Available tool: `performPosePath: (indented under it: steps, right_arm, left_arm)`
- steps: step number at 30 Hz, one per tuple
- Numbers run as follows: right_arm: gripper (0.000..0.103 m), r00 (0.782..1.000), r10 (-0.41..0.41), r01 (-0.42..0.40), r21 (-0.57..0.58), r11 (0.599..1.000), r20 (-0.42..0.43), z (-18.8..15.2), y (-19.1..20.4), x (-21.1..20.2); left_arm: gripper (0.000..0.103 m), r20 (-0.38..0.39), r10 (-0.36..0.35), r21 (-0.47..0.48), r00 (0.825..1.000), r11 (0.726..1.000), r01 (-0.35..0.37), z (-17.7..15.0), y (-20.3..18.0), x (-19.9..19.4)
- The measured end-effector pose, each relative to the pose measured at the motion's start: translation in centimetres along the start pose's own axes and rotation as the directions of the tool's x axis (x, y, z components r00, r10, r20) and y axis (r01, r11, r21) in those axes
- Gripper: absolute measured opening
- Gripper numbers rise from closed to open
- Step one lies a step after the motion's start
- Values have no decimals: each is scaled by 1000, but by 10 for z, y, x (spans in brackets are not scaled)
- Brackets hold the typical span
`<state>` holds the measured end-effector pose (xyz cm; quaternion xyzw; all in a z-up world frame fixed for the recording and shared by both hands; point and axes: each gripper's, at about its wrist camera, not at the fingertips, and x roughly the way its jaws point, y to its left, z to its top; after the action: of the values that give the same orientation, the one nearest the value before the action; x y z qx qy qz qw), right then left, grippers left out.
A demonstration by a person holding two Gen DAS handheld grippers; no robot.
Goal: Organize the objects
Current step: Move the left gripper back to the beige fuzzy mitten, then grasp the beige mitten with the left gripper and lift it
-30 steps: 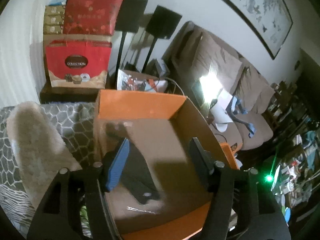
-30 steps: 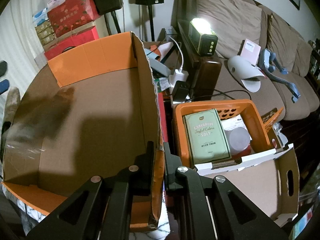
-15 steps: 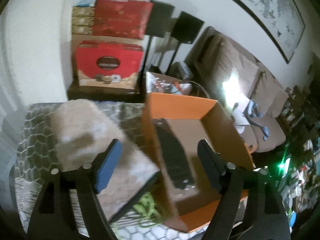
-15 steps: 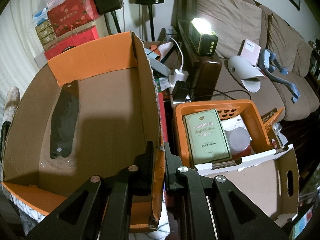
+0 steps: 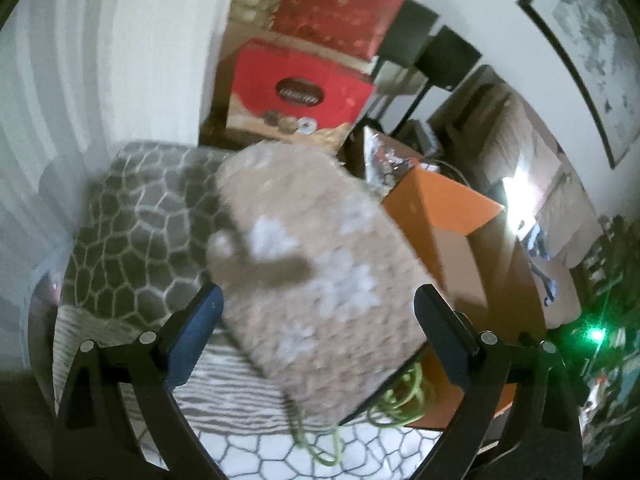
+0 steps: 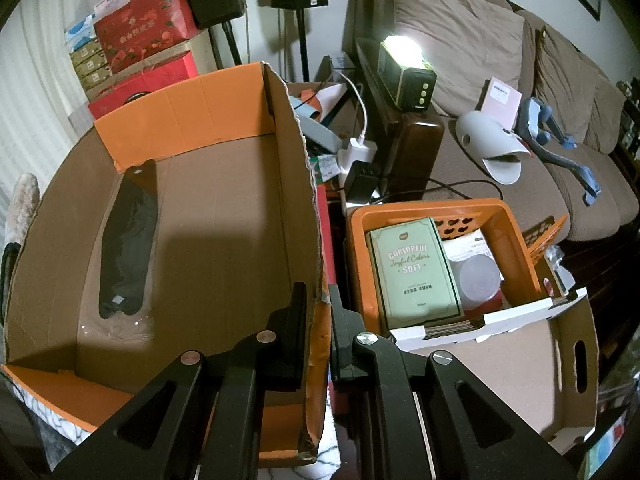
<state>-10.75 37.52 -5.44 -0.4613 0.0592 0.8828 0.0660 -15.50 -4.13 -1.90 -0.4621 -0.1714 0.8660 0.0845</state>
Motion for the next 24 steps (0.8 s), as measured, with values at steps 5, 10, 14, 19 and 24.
performPosePath:
  steps: [5,10,14,19,24]
  right_arm:
    - [9,1000,-4,4,-2,1000,0,0,0,1]
    - [9,1000,-4,4,-2,1000,0,0,0,1]
    - [9,1000,-4,4,-2,1000,0,0,0,1]
    - [10,1000,-8,8,-5,1000,1,0,0,1]
    - [10,1000,-8,8,-6,1000,0,-1,0,1]
  left_arm:
    - [96,-22,6,-65,1000,998,-8,-7,23,7]
    - [96,-51,-27,-146,998,989,19,-15,45,17]
    - [96,-85,-98,-216,992,973,77,-25,58,29]
    - [96,-112,-216,-304,970,937,173,-36,69,44]
    - [96,-109,-332,-379,937,885,269,-41,74,57]
